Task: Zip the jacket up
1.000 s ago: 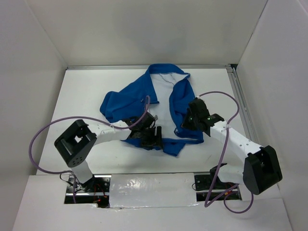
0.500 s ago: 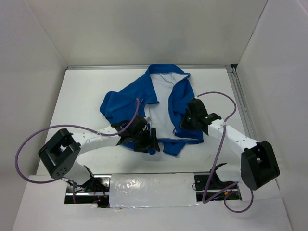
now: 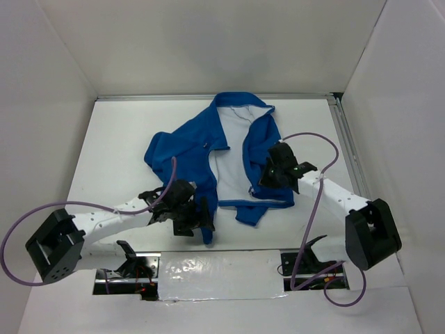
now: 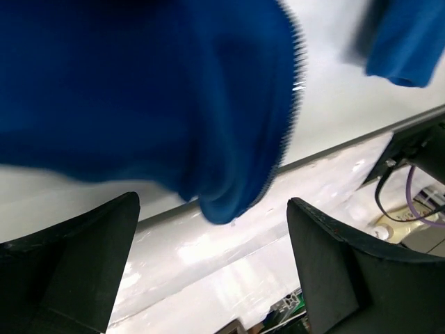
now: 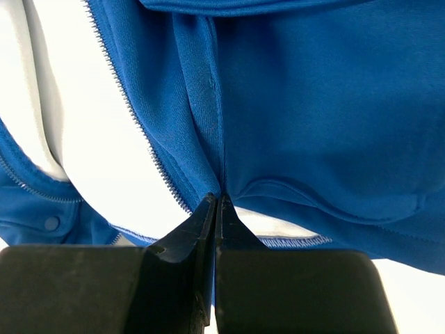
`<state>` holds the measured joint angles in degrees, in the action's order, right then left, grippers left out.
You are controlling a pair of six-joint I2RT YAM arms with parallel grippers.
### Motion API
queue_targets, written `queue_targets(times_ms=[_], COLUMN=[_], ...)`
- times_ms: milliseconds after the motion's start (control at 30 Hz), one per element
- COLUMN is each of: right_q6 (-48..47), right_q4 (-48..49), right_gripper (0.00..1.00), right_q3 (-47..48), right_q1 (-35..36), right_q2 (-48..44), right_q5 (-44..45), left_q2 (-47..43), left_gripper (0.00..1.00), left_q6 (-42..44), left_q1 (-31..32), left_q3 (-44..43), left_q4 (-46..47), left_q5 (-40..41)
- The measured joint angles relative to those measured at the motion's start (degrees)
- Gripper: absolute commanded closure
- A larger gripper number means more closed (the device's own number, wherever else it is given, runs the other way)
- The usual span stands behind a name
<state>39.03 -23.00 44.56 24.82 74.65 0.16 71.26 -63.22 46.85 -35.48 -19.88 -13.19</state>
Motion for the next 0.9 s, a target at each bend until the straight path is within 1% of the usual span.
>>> queue_targets(times_ms=[233, 400, 533, 900], right_q6=[0.0, 0.0, 0.0, 0.0], right_q4=[0.1, 0.0, -0.1, -0.3], right_gripper=[1.0, 1.0, 1.0, 1.0], right_q3=[2.1, 3.8, 4.0, 4.0], right_q1=[1.5, 2.7, 3.5, 3.5], right_q2=[3.3, 4.5, 4.6, 4.6], right_q5=[0.0, 0.0, 0.1, 1.4], left_q2=[-7.0, -7.4, -5.6, -1.4], left_gripper=[0.01, 0.01, 0.03, 0.17], left_q6=[-3.2, -3.3, -3.2, -1.2], left_q1=[-0.2, -0.3, -0.3, -0.3], left_q3=[4.3, 5.8, 6.6, 6.6], left_q4=[-5.0, -5.4, -3.3, 4.9], left_q5=[2.8, 3.4, 3.2, -0.3])
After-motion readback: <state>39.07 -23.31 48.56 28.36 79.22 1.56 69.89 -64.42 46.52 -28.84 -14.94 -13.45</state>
